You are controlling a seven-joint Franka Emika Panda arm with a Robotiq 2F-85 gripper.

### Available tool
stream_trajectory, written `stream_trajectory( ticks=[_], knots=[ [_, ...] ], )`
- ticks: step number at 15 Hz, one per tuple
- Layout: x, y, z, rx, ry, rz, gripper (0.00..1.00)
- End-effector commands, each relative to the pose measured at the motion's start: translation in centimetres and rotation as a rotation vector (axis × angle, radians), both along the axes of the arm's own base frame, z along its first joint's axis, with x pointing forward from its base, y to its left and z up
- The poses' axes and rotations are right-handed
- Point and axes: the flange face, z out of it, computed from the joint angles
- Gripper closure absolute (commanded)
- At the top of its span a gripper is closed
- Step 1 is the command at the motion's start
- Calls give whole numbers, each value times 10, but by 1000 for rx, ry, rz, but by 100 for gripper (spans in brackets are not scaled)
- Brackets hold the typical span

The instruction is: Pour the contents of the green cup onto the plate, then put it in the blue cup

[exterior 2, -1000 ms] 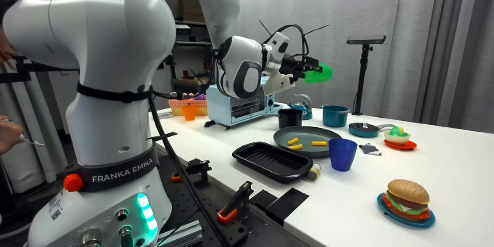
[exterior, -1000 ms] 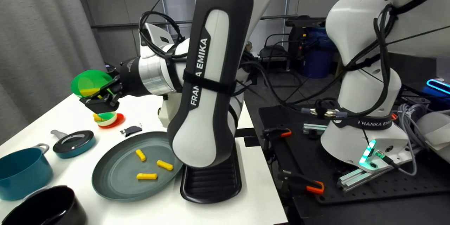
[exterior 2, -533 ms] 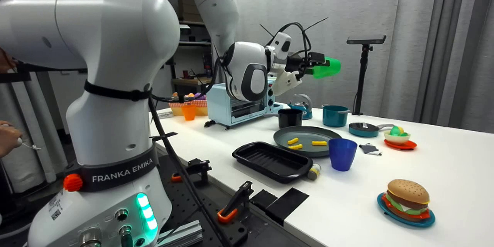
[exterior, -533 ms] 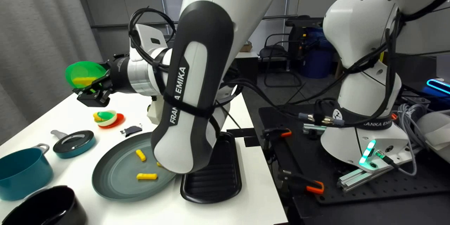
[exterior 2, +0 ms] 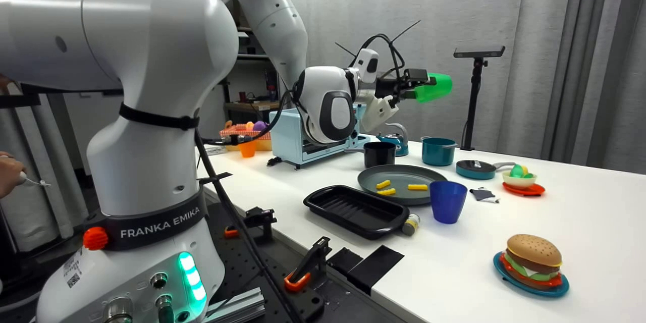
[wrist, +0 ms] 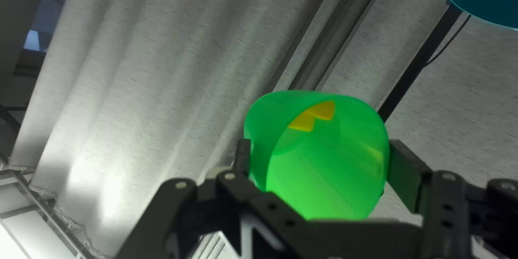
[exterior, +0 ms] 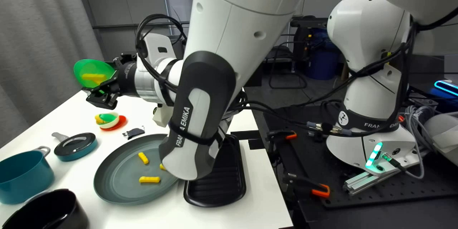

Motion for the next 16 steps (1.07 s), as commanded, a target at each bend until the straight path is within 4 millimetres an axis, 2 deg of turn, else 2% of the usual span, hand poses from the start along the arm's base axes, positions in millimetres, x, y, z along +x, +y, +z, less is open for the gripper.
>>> stream_trajectory(
  ticks=[1,3,7,16],
  knots=[
    [-3,2,-1,-27,-87,-34,44],
    [-4,3,1,-27,-112,-49,44],
    [-10,17,2,-27,-156,-76,44],
    [-9,12,4,-46,-191,-110,44]
  ],
)
